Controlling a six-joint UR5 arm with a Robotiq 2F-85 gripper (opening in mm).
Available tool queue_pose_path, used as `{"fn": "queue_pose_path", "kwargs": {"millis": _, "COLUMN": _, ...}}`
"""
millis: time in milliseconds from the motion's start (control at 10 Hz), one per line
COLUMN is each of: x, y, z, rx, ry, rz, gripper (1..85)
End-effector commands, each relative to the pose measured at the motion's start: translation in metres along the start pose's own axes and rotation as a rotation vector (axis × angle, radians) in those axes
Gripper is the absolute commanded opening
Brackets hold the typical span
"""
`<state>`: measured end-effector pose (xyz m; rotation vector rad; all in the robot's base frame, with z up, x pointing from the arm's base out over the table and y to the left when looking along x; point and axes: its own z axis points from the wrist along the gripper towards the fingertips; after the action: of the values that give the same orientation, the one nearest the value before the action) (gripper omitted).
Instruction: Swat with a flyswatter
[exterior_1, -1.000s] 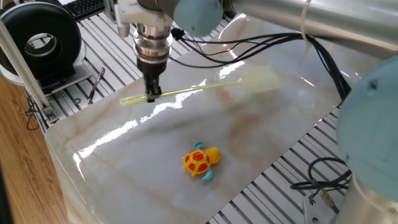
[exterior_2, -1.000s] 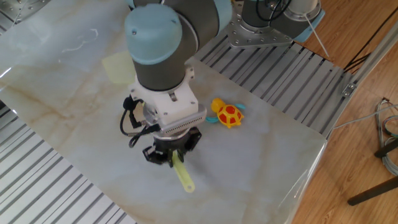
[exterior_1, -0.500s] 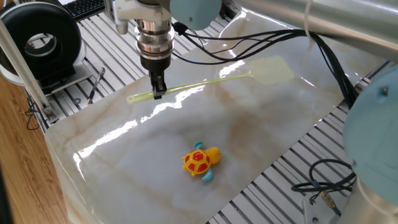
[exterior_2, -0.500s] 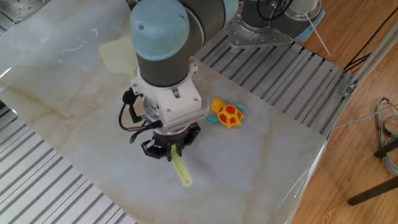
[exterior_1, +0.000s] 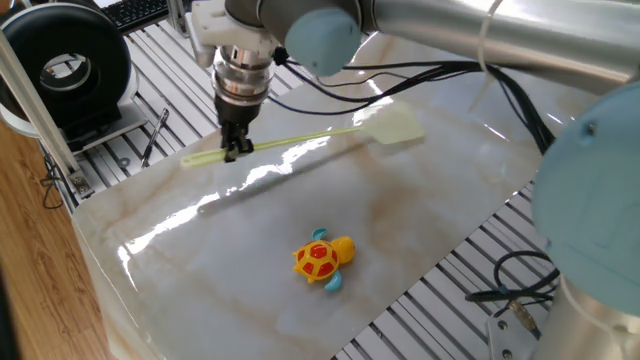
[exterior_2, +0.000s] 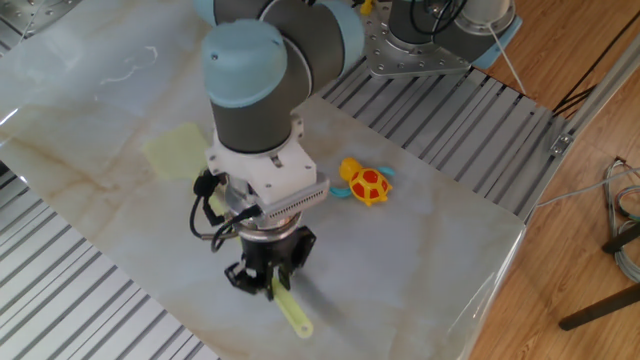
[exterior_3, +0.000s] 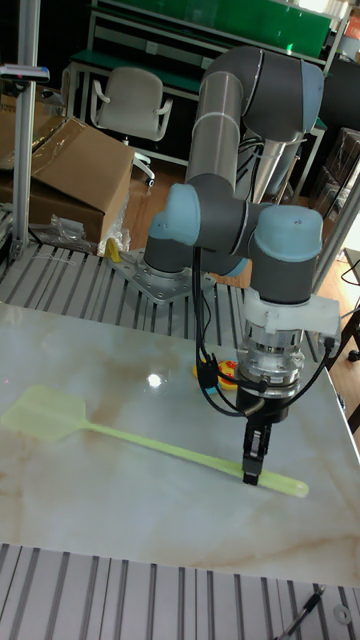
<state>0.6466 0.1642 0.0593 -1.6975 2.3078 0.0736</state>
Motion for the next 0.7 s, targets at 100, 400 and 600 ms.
{"fn": "queue_pose_path", "kwargs": {"millis": 100, "x": -0.004, "y": 0.005, "z": -0.003, "rx": -0.018, "ry": -0.019, "rz": 0.032, "gripper": 1.3}}
{"fn": "queue_pose_path", "kwargs": {"millis": 400, "x": 0.033, "y": 0.020, "z": -0.046, "rx": -0.031, "ry": 0.174, "rz": 0.047, "gripper": 1.3}}
{"fn": "queue_pose_path", "kwargs": {"millis": 600, "x": 0.041, "y": 0.022, "z": -0.058, "rx": -0.023, "ry": 0.230, "rz": 0.059, "gripper": 1.3}}
